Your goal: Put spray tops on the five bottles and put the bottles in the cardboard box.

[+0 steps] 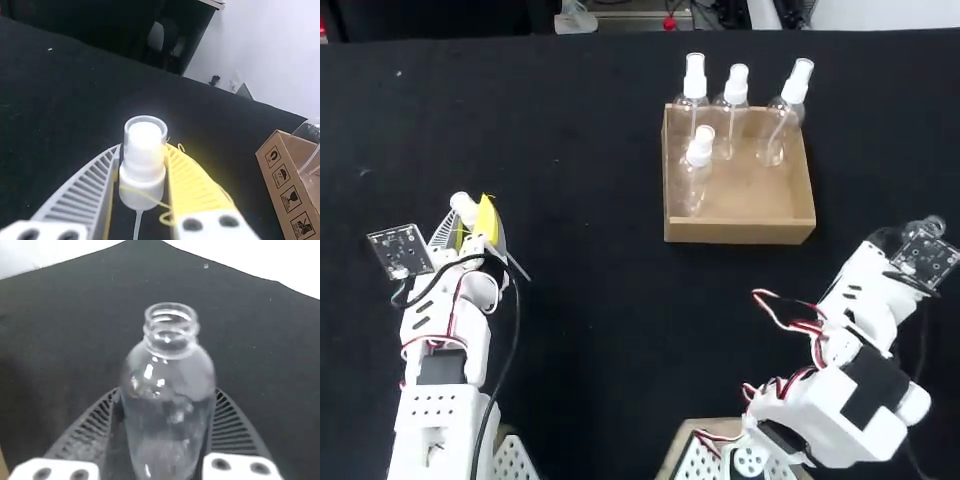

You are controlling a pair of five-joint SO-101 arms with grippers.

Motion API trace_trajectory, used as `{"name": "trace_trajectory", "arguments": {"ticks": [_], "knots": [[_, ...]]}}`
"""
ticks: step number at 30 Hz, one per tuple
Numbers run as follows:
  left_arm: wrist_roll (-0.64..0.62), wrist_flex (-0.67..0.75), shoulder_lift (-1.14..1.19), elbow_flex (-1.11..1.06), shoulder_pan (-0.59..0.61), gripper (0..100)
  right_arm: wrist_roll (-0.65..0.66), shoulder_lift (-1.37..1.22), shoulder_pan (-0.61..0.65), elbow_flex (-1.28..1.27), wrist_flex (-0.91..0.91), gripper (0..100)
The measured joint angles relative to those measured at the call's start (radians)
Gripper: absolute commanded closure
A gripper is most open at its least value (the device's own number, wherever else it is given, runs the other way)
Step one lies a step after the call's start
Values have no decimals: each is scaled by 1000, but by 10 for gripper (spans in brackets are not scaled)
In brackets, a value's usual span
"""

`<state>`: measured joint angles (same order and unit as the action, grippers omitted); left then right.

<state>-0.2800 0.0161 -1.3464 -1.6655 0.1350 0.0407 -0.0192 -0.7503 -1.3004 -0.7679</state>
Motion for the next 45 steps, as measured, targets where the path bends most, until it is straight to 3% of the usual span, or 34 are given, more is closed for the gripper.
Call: {"name": "trace_trajectory", "arguments": {"ticks": [8,12,16,34,39,45], "knots": [[0,0,0,0,0,970,0,-5,-2,-117,-180,799],[0,0,0,0,2,970,32,-5,-2,-169,-310,726],[0,0,0,0,2,970,91,-5,-2,-170,-333,663],[0,0,0,0,2,970,92,-5,3,-173,-336,663],[0,0,0,0,2,970,32,-5,-11,-80,-92,663],[0,0,0,0,2,970,-11,-3,-26,339,657,663]]}}
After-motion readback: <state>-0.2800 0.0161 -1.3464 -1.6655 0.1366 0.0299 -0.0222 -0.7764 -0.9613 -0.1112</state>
